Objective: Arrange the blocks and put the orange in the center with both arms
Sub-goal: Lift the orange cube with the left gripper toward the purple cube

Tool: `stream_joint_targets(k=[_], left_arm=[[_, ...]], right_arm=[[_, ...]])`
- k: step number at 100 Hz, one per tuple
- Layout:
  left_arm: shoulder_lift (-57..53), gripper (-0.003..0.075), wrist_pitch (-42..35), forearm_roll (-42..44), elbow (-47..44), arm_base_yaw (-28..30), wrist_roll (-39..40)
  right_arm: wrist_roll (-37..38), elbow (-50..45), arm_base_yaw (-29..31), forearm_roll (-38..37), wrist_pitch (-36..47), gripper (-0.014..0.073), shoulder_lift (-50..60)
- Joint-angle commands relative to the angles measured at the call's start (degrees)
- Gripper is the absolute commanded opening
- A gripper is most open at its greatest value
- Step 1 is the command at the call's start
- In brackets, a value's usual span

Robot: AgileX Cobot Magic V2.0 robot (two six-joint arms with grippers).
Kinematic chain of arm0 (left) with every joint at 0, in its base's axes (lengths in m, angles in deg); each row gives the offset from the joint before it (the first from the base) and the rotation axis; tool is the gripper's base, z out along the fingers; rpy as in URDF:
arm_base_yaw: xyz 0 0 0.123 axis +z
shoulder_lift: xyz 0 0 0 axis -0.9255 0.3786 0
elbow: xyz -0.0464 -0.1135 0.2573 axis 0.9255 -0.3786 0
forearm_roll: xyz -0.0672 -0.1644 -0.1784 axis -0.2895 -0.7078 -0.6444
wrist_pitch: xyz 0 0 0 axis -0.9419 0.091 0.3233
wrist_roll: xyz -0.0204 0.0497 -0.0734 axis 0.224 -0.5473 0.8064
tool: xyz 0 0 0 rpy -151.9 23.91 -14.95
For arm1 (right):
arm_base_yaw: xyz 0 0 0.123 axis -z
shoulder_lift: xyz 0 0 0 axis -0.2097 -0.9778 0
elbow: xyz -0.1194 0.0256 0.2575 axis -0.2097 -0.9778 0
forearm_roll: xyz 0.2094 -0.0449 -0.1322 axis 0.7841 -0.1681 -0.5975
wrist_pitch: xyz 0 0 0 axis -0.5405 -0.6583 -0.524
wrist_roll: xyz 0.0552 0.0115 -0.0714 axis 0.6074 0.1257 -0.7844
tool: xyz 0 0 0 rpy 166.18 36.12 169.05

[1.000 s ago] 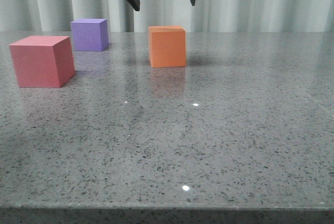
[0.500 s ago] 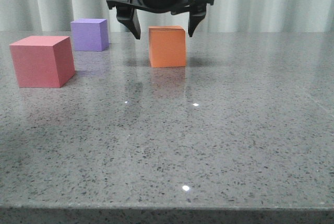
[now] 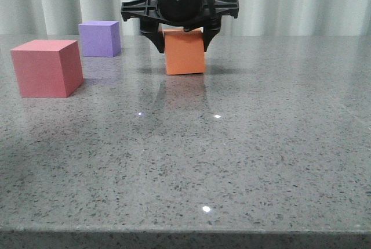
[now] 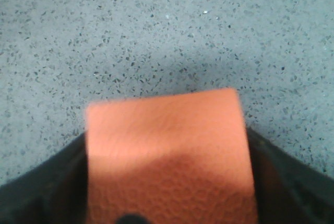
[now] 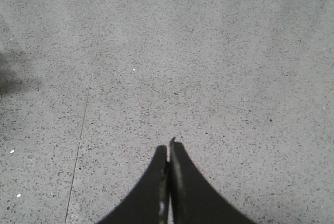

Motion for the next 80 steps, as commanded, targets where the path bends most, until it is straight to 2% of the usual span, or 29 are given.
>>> stream_joint_targets(k=[1, 12, 22, 47, 67, 80], left_arm=[[-3.83, 0.0342, -1.68, 1.66, 2.14, -0.38, 0.49], [-4.24, 0.0264, -1.58, 1.34, 2.93, -0.38, -0.49], [-5.52, 0.0217, -1.31, -0.62, 4.10, -0.38, -6.81], [-12.24, 0.0210, 1.88, -1.12, 4.78, 1.90, -15.65], [-15.93, 0.0210, 3.35, -5.74, 3.73, 7.35, -23.72], [-16.76, 0.0210, 4.35, -8.95, 2.07, 12.29, -25.59]], right_arm=[[-0.39, 1.47, 0.39, -1.02, 4.29, -0.0069, 0.07], [-0.39, 1.47, 0.39, -1.02, 4.29, -0.0069, 0.07], [-0.39, 1.47, 0.39, -1.02, 4.29, -0.0069, 0.07], [-0.39, 1.47, 0.39, -1.02, 4.29, -0.0069, 0.07], [-0.39, 1.47, 0.39, -1.02, 4.29, -0.0069, 0.07], [-0.39, 1.47, 0.39, -1.02, 4.29, -0.0069, 0.07]])
